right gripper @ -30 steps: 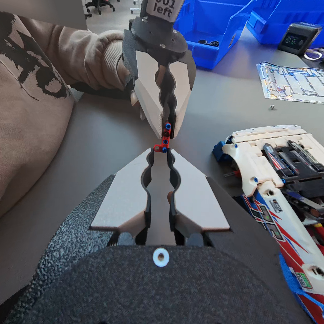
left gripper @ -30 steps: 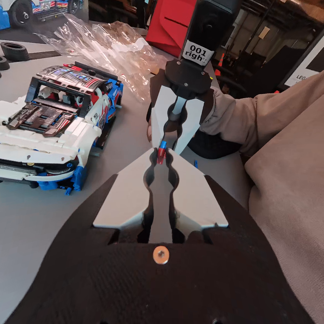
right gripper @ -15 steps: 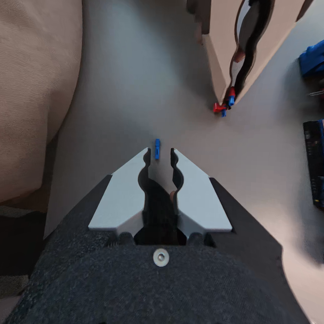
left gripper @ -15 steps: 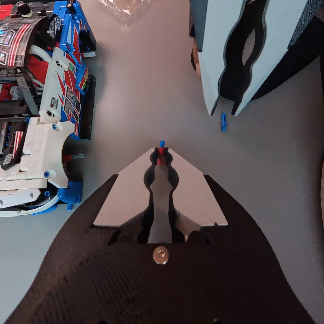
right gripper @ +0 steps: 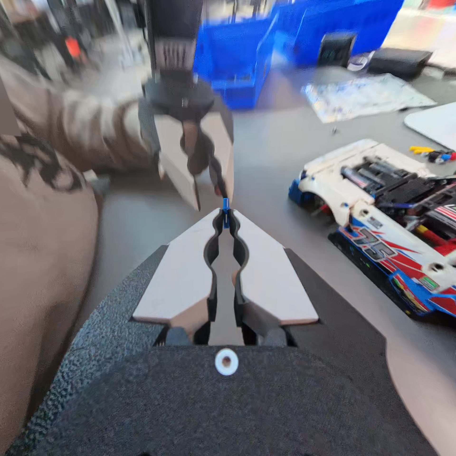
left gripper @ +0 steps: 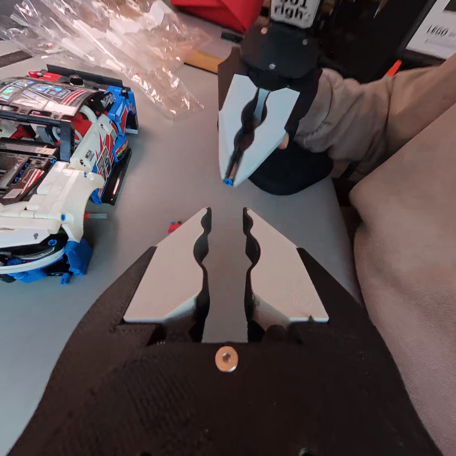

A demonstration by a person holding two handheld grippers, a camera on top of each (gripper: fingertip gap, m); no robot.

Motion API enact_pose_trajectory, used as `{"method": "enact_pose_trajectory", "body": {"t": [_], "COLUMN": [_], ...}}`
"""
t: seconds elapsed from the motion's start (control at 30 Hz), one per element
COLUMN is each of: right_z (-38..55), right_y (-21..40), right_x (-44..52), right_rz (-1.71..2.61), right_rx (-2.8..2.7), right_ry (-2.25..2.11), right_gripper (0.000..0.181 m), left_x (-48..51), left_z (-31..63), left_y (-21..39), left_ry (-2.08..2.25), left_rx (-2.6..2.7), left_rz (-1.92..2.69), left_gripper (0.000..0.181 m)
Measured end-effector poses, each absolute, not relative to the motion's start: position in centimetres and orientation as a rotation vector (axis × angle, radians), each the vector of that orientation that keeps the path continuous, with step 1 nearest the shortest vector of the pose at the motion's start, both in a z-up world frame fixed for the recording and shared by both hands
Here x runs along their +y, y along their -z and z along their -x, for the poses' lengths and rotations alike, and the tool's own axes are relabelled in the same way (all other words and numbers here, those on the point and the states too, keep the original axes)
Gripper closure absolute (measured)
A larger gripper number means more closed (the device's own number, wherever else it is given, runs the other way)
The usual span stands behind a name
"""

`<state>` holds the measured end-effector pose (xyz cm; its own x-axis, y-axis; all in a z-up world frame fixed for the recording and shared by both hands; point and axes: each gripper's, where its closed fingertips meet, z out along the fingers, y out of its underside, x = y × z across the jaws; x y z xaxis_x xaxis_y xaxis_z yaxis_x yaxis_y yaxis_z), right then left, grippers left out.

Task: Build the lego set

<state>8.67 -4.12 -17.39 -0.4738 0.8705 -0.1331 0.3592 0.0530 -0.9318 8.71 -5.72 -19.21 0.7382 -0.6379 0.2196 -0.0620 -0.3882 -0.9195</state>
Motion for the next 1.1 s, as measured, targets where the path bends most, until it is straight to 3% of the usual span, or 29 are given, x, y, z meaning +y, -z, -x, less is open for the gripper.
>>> {"method": "enact_pose_trajectory", "body": {"t": [0.1,0.23,0.37,0.67,0.83,0.93,1.1], "right_z": [-6.4,-4.4,-3.8,-5.4,-5.6,-5.7,-5.7], "right_y": [11.7,10.9,11.3,13.3,13.9,15.0,14.6], "right_x": [-3.3,-4.3,-5.7,-6.2,-5.8,-5.8,-6.3], "right_rz": [1.314,1.352,1.308,1.128,1.073,1.002,1.05], "right_rx": [-1.31,-1.088,-1.142,-1.562,-1.652,-1.763,-1.715], "right_ry": [-1.898,-2.097,-2.085,-1.837,-1.698,-1.513,-1.668], "right_gripper": [0.181,0.18,0.181,0.181,0.166,0.166,0.179], "left_x": [-4.9,-4.1,-4.3,-5.3,-5.3,-5.3,-5.1], "left_z": [-8.5,-7.4,-6.2,-6.2,-6.6,-6.8,-7.3], "left_y": [16.5,13.2,12.9,14.1,15.7,16.5,16.6], "left_ry": [0.747,0.719,0.623,0.555,0.464,0.422,0.472], "left_rx": [0.407,0.282,0.275,0.438,0.537,0.579,0.563], "left_rz": [1.753,1.607,1.6,1.689,1.76,1.788,1.769], "left_gripper": [0.156,0.157,0.177,0.18,0.18,0.18,0.18]}}
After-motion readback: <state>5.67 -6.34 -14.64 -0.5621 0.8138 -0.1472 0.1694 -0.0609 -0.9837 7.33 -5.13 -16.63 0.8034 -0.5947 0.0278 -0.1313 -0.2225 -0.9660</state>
